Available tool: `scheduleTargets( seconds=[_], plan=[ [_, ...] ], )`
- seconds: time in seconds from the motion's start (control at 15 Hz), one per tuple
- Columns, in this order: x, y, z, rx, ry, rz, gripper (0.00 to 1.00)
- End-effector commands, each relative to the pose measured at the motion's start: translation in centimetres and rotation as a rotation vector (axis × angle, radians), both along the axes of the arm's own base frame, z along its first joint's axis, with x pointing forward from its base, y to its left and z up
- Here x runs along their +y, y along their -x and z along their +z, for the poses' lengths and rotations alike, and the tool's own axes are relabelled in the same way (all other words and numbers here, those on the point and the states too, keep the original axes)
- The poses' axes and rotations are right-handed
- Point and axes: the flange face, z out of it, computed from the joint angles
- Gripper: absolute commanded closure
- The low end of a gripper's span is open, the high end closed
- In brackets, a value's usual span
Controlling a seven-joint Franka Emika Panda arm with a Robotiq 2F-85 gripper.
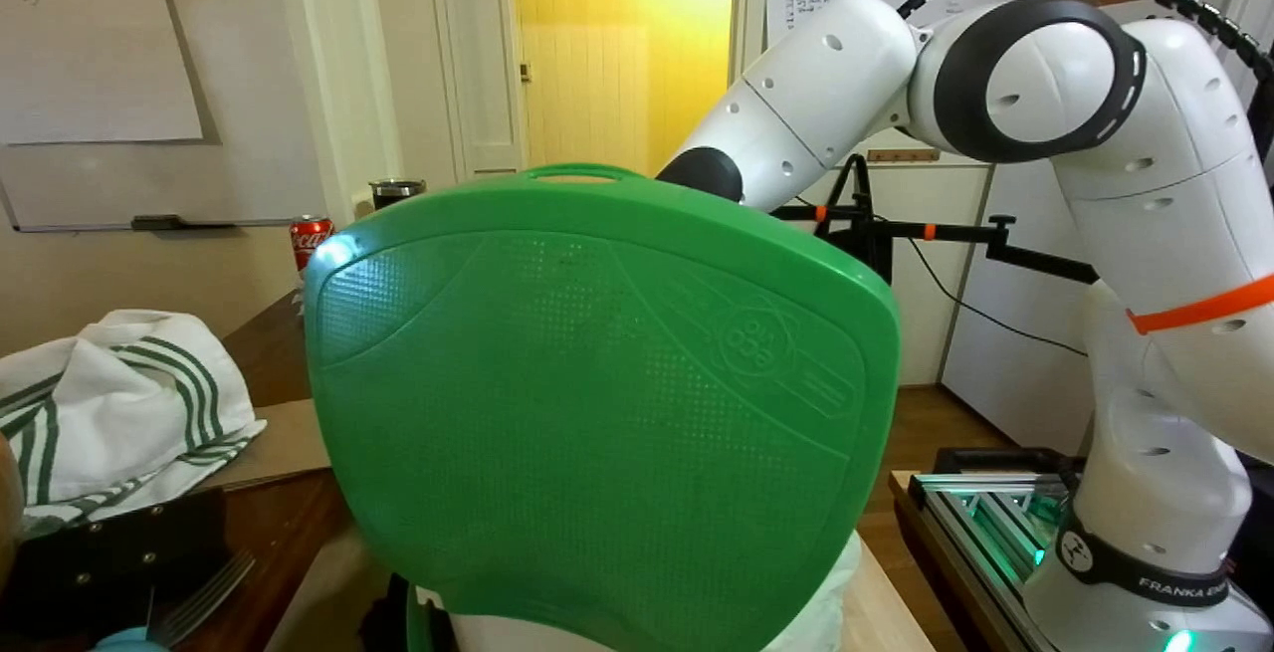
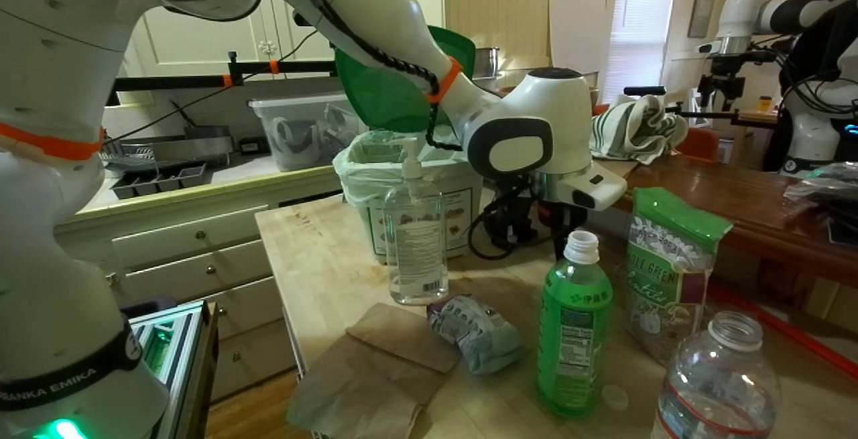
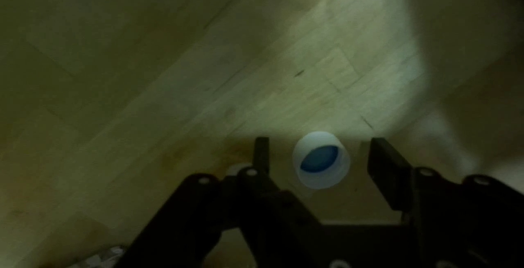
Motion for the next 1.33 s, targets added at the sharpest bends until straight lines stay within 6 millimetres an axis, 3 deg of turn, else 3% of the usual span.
scheduleTargets(
  seconds=[0.0, 0.13, 0.2, 0.4, 0.87, 1.27],
  plan=[
    [0.1, -0.7, -1.0, -0.032, 0.002, 0.01, 0.02],
    [0.2, -0.8, -1.2, -0.041, 0.005, 0.016, 0.02],
    [0.2, -0.8, -1.4, -0.042, 0.005, 0.017, 0.22],
    [0.3, -0.8, -1.7, -0.045, 0.01, 0.029, 0.35],
    [0.0, -0.8, -0.9, -0.044, 0.013, 0.044, 0.88],
    [-0.5, -0.5, 2.2, -0.061, 0.021, 0.034, 0.92]
  ],
)
